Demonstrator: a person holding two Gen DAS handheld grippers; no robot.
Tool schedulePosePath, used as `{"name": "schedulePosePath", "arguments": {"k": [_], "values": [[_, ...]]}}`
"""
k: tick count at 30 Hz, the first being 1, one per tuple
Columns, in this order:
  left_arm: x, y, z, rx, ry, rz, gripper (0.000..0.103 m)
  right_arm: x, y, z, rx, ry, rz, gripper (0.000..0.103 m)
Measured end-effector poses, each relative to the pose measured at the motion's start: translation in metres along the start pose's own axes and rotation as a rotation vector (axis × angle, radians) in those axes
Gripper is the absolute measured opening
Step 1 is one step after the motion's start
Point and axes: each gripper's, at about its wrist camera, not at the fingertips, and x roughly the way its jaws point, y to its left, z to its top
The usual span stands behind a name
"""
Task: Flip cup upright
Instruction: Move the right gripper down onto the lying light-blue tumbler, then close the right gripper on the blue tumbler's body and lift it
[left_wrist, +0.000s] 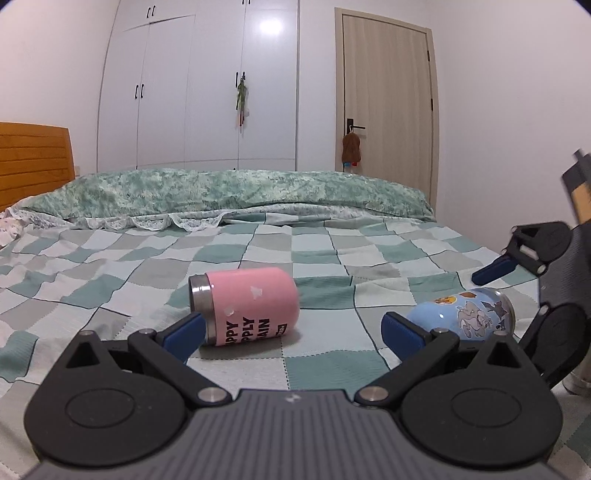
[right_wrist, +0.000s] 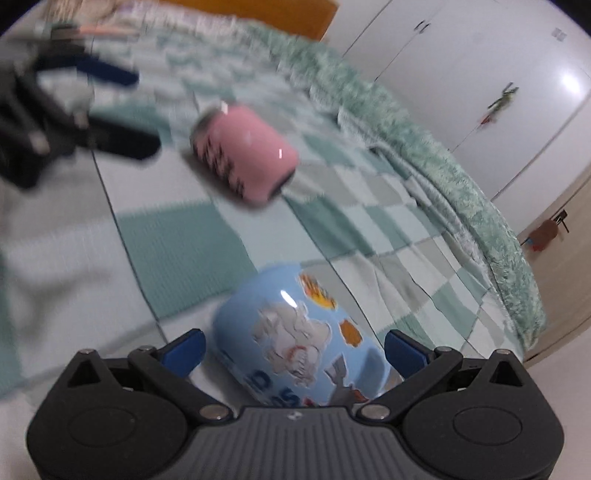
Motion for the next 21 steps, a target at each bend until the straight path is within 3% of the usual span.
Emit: {"name": "schedulePosePath", "arguments": {"k": [7, 11, 17, 21], "values": [[0.012, 0.003, -0.001, -0.013, 0.050, -0.001, 0.103, 0.034, 0.000, 0.005, -0.177, 0.058, 0.028, 0.103], [0.017, 0.006, -0.003, -0.020, 0.074, -0.010, 0.103, 0.048, -0.007, 0.009, -0.174, 0.027, 0.090, 0.102], [0.024, 0.008, -0.006, -0.031, 0.102, -0.016, 0.103, 0.057, -0.009, 0.017, -0.224, 0.005, 0.146, 0.093], [0.024, 0.007, -0.006, -0.025, 0.101, -0.020, 0.103, 0.050, -0.004, 0.015, -0.262, -0.026, 0.133, 0.090]]}}
